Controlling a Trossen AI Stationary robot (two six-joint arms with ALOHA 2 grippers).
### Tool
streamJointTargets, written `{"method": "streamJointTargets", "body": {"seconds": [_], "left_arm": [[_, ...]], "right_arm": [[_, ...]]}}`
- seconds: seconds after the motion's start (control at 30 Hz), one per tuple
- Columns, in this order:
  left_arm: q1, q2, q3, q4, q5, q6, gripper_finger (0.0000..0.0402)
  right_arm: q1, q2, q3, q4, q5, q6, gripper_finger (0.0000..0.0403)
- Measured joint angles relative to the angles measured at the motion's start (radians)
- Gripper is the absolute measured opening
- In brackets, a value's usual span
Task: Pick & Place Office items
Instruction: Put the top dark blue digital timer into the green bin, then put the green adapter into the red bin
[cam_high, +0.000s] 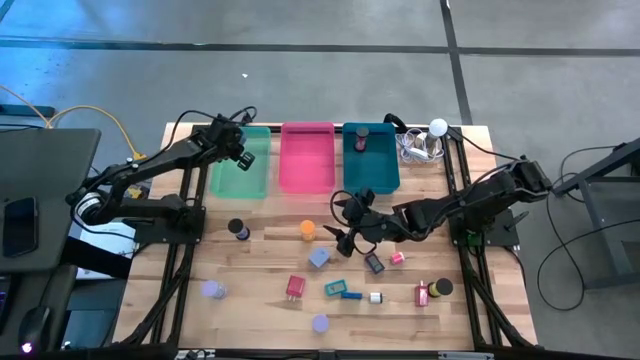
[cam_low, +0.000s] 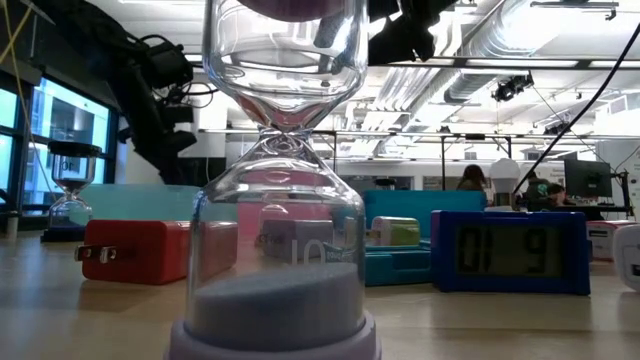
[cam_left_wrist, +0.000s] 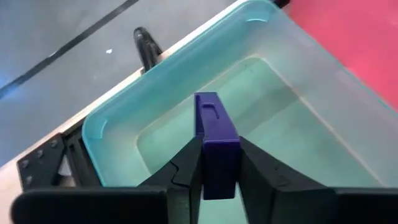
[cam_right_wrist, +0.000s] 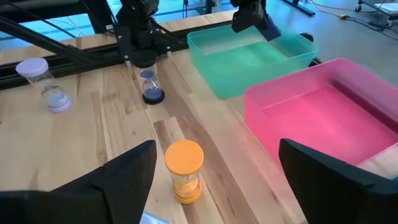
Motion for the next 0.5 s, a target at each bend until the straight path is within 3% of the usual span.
{"method": "streamJointTargets", "body": {"seconds": [0.37, 0.5], "left_arm": [[0.000, 0.000, 0.000, 0.002, -0.014, -0.071, 0.0153], [0.000, -0.011, 0.000, 0.001, -0.018, 0.051, 0.0156]], "right_arm": [[-0.017, 0.000, 0.000, -0.001, -0.011, -0.016, 0.0327], [-0.019, 0.000, 0.000, -0.001, -0.011, -0.021, 0.0327]]}}
